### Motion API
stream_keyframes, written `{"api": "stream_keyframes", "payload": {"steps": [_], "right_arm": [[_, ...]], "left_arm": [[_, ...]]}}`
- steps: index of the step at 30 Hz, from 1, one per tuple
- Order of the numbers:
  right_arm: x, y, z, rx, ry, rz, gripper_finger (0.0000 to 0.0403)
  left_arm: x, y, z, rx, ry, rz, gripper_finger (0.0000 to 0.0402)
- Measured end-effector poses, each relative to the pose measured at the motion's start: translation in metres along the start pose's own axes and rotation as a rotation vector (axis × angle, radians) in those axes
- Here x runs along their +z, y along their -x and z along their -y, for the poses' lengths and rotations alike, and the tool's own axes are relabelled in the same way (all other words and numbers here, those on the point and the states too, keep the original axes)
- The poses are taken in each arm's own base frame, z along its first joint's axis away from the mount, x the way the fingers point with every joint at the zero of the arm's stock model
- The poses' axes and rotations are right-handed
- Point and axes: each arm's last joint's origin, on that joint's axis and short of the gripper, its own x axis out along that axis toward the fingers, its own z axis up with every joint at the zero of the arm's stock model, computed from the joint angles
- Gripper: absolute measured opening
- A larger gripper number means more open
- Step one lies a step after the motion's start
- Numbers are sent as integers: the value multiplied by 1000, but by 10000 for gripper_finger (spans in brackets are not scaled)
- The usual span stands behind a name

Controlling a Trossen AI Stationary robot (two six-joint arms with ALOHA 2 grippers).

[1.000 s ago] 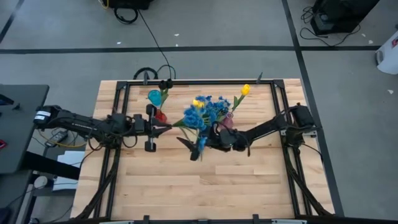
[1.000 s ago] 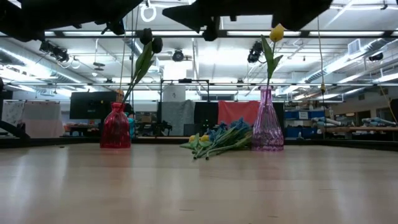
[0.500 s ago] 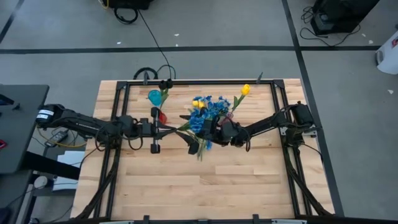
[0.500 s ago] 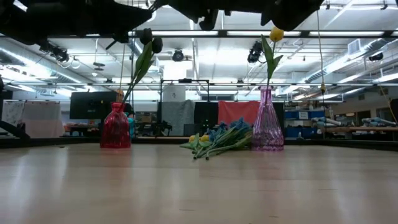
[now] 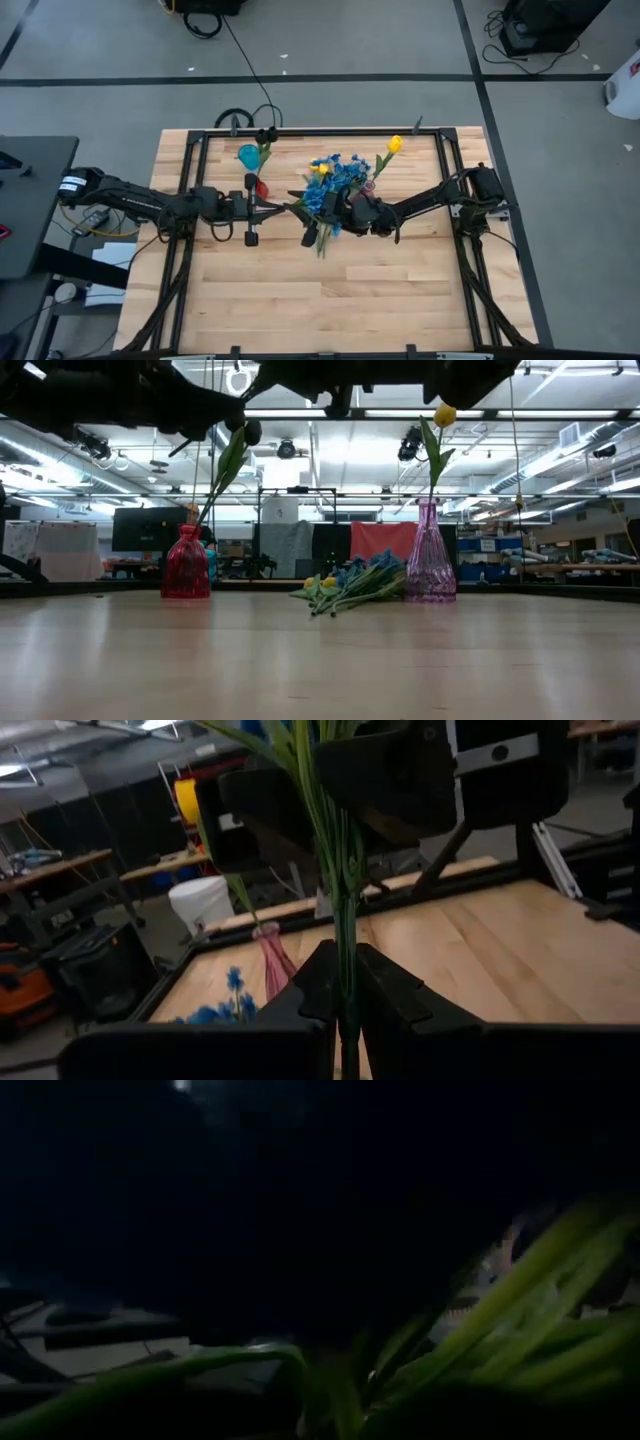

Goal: Sort flowers into vase by color
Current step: Put the blue flower into the blue vase

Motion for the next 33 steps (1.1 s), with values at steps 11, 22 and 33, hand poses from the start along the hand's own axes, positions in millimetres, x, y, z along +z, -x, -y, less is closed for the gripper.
{"api": "stream_keyframes", "payload": {"steps": [11, 22, 33], "right_arm": [[-10, -1, 4, -28, 6, -90, 84], [-13, -1, 4, -26, 10, -122, 35], [-15, -1, 3, 9, -5, -138, 32]], "left_arm": [[-8, 0, 0, 46, 59, -88, 83], [-7, -1, 1, 16, 165, -90, 169], [-11, -38, 6, 9, 172, -184, 184]]}}
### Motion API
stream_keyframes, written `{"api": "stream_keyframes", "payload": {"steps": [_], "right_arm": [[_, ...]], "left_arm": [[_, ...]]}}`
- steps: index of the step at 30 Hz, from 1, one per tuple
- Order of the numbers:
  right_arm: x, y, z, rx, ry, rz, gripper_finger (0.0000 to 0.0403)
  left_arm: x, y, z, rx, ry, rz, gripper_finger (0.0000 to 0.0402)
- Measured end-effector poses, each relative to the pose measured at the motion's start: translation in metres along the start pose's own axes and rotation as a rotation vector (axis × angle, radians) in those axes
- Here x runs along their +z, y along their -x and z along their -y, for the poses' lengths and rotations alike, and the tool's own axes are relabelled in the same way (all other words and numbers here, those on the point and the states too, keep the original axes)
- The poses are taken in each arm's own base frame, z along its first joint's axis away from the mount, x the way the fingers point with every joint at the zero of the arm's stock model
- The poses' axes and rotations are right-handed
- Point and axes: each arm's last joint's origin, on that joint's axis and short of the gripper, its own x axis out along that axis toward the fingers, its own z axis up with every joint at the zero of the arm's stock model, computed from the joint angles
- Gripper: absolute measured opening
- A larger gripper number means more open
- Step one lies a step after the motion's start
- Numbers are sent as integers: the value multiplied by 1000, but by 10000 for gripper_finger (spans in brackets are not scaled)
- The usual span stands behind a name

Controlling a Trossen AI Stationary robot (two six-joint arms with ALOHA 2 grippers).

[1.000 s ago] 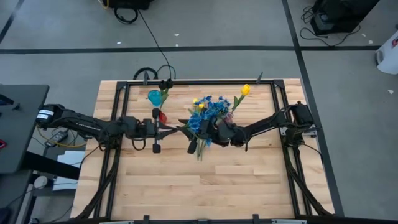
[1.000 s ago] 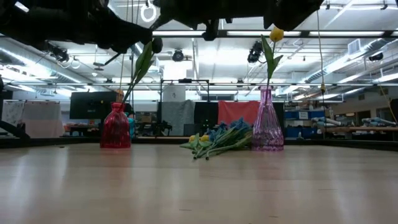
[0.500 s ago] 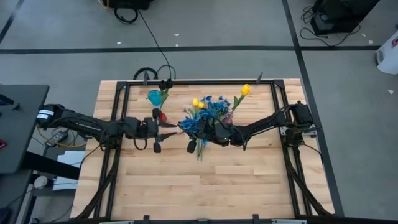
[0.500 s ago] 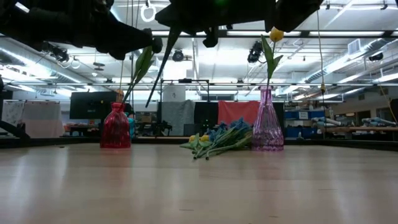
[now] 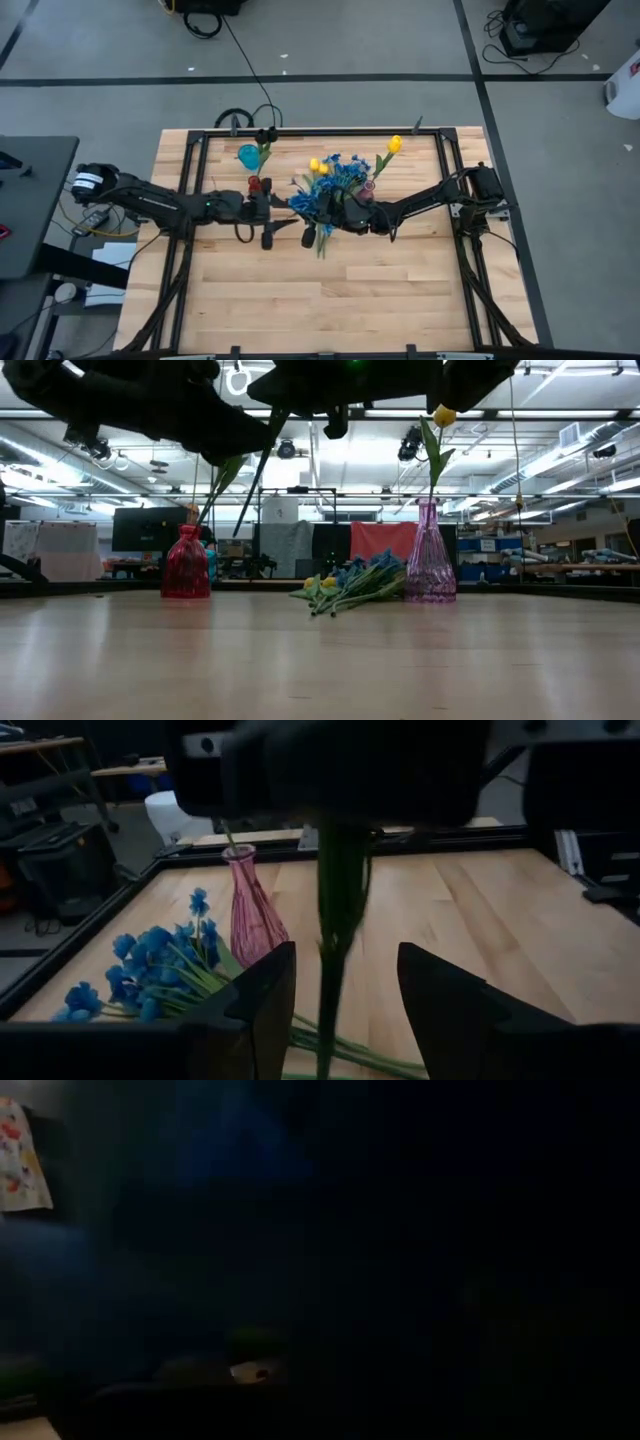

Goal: Sort flowers into vase by color
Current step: Put the blue flower into the blue vase

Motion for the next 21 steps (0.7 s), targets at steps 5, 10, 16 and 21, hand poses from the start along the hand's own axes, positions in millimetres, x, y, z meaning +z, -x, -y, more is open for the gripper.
{"api": "stream_keyframes", "payload": {"steps": [5, 10, 16, 21], "right_arm": [[-2, 0, -1, 18, 3, -23, 32], [-3, 0, -1, 26, 5, -27, 32], [-3, 0, -1, 42, 6, -28, 33], [-3, 0, -2, 69, -3, -27, 48]], "left_arm": [[3, -9, 0, 46, -20, -30, 184], [8, -12, 0, 46, -21, -33, 167], [11, -13, 1, 23, -27, -26, 103], [11, -13, 1, 8, -29, -26, 33]]}}
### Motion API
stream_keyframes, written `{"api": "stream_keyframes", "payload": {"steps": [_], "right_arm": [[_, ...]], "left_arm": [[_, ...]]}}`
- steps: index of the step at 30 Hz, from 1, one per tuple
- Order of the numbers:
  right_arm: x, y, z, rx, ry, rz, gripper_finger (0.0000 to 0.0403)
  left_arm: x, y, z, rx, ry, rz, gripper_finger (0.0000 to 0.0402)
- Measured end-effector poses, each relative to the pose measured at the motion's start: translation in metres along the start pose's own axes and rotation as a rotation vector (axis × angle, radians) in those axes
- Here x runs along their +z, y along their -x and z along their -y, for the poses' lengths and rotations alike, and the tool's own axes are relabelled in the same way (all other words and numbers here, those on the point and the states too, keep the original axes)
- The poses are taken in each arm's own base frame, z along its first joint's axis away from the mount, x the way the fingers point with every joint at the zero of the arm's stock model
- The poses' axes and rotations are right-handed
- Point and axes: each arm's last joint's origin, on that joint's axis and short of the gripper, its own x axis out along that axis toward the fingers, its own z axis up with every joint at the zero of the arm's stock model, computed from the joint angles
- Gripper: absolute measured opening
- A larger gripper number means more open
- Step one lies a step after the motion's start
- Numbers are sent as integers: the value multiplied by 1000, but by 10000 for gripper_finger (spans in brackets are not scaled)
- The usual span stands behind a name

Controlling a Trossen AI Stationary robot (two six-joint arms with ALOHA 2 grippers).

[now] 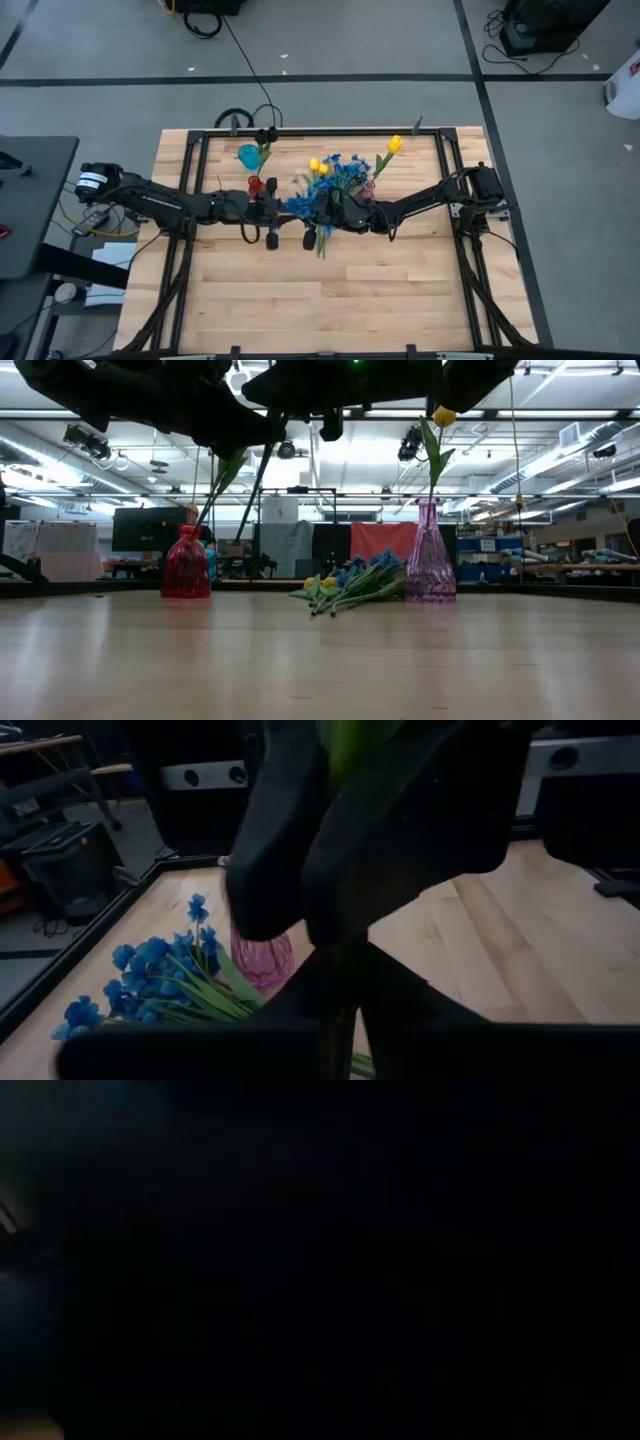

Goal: Sort flowers into vase by color
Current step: Put the blue flower into the blue vase

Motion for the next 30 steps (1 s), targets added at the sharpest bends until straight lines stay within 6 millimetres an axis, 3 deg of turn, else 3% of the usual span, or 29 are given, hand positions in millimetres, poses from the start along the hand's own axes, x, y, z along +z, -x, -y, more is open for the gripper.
{"api": "stream_keyframes", "payload": {"steps": [5, 12, 17, 22, 30], "right_arm": [[0, 0, -2, 42, -30, -2, 106], [0, 3, -2, 60, -24, -58, 232], [20, 17, 0, 55, -51, -152, 298], [41, 39, -13, 15, -46, -190, 325], [50, 64, -32, -57, -11, -236, 323]], "left_arm": [[0, 0, 0, 0, 0, 0, 19], [0, 0, -1, 19, 0, 0, 49], [5, 6, -3, 27, 1, 14, 34], [13, 18, -8, 37, 1, 25, 33], [25, 39, -13, 57, -13, 53, 36]]}}
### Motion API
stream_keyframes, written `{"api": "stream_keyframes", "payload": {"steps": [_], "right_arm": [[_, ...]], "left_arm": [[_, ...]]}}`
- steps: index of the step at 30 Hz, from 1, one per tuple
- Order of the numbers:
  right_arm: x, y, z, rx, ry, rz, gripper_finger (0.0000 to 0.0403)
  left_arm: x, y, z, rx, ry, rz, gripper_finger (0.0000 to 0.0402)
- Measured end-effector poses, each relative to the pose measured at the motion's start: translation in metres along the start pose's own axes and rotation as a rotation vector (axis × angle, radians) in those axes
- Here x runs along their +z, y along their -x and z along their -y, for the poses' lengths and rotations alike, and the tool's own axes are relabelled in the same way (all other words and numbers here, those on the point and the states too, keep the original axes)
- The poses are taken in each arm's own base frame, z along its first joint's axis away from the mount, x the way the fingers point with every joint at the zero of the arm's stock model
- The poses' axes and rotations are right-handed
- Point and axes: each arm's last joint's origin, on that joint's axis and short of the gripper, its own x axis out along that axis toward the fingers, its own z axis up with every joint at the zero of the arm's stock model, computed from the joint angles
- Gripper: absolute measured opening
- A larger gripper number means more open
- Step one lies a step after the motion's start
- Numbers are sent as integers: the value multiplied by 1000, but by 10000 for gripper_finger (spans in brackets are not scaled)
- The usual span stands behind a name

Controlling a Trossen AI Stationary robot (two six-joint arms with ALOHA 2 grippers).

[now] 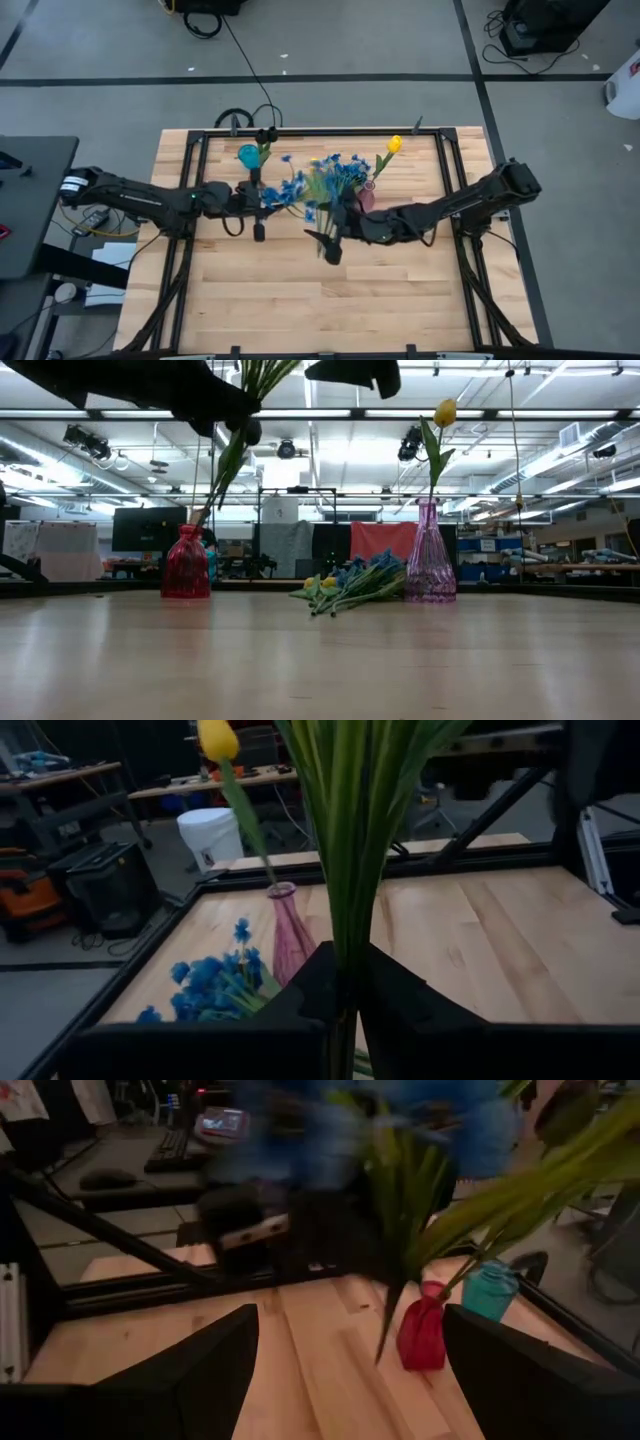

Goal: Sort flowers into vase by color
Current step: Put the blue flower into the blue vase

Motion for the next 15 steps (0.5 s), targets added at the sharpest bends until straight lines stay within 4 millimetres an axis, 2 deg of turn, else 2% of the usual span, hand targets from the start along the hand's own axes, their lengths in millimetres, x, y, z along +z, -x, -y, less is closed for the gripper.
{"api": "stream_keyframes", "payload": {"steps": [7, 15], "right_arm": [[-5, 9, -12, -36, 0, -23, 323], [-10, 16, -19, -80, -14, -37, 323]], "left_arm": [[8, 17, -4, 2, 10, 10, 35], [10, 27, -7, 1, 7, 4, 35]]}}
